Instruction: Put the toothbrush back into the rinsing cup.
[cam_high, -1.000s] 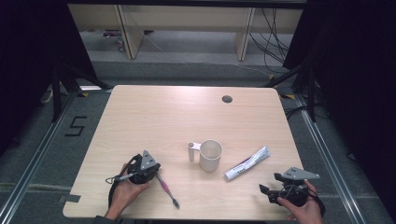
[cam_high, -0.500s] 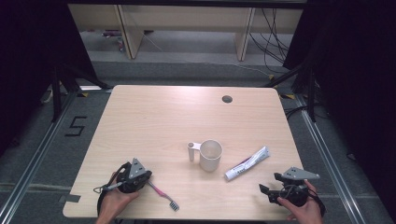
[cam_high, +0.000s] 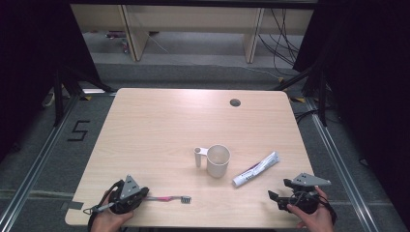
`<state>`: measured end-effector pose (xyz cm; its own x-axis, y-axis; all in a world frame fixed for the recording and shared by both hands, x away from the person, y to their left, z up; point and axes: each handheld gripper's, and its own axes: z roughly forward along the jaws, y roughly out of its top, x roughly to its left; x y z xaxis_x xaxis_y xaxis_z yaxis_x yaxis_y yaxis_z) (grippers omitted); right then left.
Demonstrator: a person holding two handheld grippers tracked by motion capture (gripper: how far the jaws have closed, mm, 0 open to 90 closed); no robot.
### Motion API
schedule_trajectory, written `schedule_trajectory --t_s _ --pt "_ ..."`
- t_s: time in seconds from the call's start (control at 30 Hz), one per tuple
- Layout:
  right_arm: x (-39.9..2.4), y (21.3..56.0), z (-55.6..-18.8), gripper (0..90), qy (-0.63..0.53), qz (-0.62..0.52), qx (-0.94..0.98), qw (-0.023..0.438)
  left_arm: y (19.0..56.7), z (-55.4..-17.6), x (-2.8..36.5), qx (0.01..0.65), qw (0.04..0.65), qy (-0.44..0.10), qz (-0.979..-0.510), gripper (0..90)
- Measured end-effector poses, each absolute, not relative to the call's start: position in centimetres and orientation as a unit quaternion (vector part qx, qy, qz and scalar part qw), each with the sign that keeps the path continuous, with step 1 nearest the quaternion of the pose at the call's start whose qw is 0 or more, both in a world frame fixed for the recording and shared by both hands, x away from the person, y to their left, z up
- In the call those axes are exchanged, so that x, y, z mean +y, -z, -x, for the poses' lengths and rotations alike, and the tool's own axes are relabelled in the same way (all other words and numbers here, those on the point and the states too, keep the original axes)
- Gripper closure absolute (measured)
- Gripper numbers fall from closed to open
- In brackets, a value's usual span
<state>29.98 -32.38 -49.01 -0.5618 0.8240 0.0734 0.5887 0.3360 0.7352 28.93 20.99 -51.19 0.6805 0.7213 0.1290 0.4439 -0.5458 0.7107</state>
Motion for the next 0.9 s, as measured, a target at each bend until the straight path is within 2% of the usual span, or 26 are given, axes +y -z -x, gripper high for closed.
schedule_trajectory --t_s 0.5,0.73,0.9 --pt "-32.3 49.1 -30.0 22.0 -0.375 -0.440 0.801 0.156 51.0 -26.5 20.0 0.323 0.323 -0.198 -0.867 85.7" --pt "-32.3 49.0 -30.1 22.0 -0.368 -0.441 0.804 0.157 49.3 -27.1 19.7 0.361 0.317 -0.156 -0.863 72.7" --pt "-32.3 49.0 -30.1 22.0 -0.370 -0.440 0.804 0.155 48.3 -27.5 18.7 0.358 0.296 -0.146 -0.873 62.6"
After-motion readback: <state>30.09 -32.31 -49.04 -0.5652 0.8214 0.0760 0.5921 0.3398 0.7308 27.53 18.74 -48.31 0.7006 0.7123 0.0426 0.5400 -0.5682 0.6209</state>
